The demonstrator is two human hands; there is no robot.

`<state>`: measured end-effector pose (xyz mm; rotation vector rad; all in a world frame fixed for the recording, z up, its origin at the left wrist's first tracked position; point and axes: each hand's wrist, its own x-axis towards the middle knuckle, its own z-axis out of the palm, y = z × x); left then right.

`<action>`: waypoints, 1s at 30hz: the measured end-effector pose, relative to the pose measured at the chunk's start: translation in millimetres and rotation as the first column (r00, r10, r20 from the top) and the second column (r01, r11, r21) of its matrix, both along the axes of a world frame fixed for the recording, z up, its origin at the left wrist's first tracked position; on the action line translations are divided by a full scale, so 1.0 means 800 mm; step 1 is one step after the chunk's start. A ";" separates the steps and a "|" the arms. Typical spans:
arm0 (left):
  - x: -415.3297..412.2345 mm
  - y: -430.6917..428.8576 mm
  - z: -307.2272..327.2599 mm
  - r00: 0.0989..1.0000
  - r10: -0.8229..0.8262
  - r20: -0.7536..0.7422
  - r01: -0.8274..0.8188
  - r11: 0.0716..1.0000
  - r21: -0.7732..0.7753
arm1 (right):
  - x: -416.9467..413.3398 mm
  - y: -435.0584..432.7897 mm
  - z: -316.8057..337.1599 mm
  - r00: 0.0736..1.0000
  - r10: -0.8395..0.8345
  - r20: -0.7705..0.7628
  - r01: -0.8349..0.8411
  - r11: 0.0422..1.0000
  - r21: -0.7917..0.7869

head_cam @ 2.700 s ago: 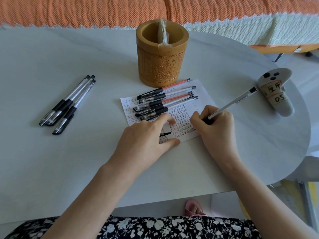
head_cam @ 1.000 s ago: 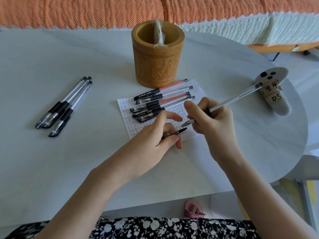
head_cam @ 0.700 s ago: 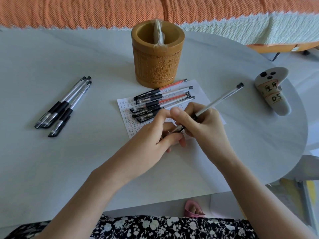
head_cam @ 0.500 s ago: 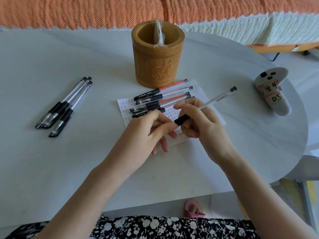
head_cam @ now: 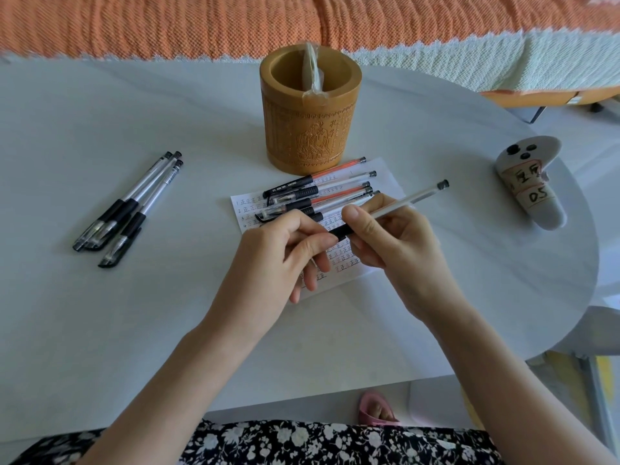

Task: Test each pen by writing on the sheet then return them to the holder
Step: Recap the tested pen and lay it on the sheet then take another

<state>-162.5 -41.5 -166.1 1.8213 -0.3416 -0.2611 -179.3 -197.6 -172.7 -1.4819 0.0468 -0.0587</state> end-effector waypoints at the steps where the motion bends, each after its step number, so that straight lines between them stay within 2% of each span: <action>1: 0.000 0.000 -0.001 1.000 0.006 -0.007 -0.006 1.000 -0.003 | 0.000 0.000 0.000 1.000 0.003 -0.003 -0.003 1.000 -0.001; 5: 0.000 0.001 -0.005 1.000 0.003 -0.021 -0.002 0.999 0.032 | -0.001 0.003 0.001 1.000 0.019 -0.008 -0.020 0.999 -0.028; 8: 0.004 0.001 -0.002 1.000 -0.004 0.025 0.001 0.995 0.095 | 0.001 0.006 -0.002 0.998 -0.010 -0.064 0.007 0.998 -0.057; 11: 0.012 0.005 0.003 0.983 0.071 0.169 -0.096 0.985 0.146 | 0.005 0.004 0.000 0.989 -0.045 -0.140 0.032 0.995 -0.092; 14: 0.020 0.014 0.001 0.914 0.156 0.375 -0.271 0.922 0.277 | 0.007 -0.003 0.004 0.972 -0.106 -0.209 0.087 0.991 -0.097; 17: 0.027 0.018 -0.001 0.817 0.211 0.536 -0.450 0.815 0.365 | 0.009 -0.006 0.004 0.976 -0.162 -0.147 0.131 0.971 -0.201; 19: 0.033 0.018 -0.004 0.787 0.212 0.579 -0.492 0.783 0.381 | 0.008 -0.003 0.002 0.981 -0.170 -0.094 0.139 0.953 -0.269; 25: 0.045 0.016 -0.015 0.759 0.137 0.637 -0.478 0.781 0.402 | 0.004 0.003 0.000 0.990 -0.133 -0.043 0.110 0.933 -0.343; 30: 0.047 0.024 -0.010 0.764 0.181 0.620 -0.490 0.788 0.374 | 0.005 0.000 -0.005 0.988 -0.154 0.006 0.139 0.877 -0.460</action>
